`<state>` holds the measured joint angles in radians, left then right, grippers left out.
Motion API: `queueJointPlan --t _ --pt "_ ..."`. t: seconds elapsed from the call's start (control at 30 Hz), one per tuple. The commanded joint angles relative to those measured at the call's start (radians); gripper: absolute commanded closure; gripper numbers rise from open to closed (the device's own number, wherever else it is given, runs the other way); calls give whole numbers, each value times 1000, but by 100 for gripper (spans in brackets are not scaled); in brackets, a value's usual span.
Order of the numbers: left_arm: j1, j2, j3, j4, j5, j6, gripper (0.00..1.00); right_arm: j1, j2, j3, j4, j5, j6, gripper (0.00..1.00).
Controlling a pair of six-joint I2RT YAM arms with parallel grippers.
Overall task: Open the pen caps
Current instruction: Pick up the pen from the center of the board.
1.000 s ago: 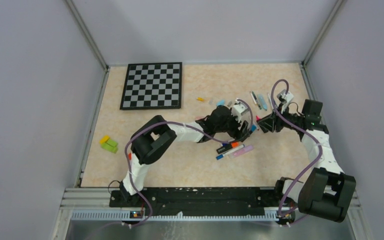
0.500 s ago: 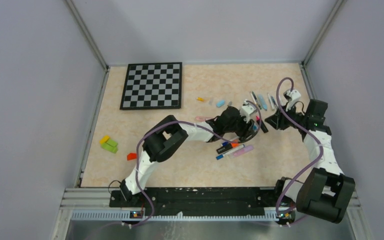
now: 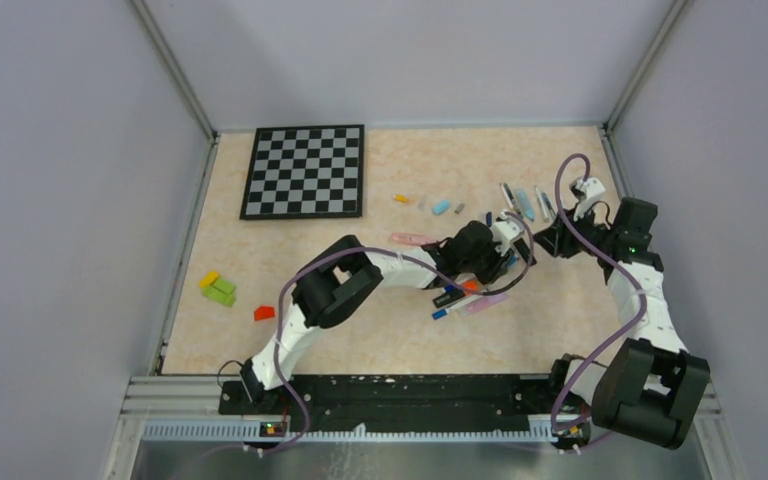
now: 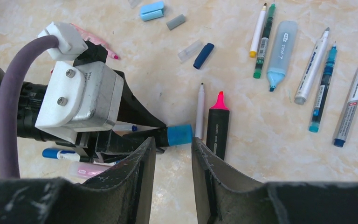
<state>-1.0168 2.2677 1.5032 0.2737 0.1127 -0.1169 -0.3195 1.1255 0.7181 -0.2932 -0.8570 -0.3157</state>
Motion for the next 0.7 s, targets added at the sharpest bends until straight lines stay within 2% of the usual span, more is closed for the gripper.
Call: queueJointPlan --t 0.0,0.2,0.37,0.6,0.67 --pt "-15 11 37 -30 -54 42 57 -15 -30 29 33 -2 9 66" --pt "-34 18 48 -73 -103 85 55 -15 -28 27 35 -7 9 66" --pt "-53 18 57 -119 -205 141 55 -15 -29 27 34 -17 9 66" --pt "-71 12 42 -130 -256 179 63 -16 -28 27 37 -22 9 66" --pt "-72 11 39 -128 -249 176 70 -16 -26 27 38 -23 9 66"
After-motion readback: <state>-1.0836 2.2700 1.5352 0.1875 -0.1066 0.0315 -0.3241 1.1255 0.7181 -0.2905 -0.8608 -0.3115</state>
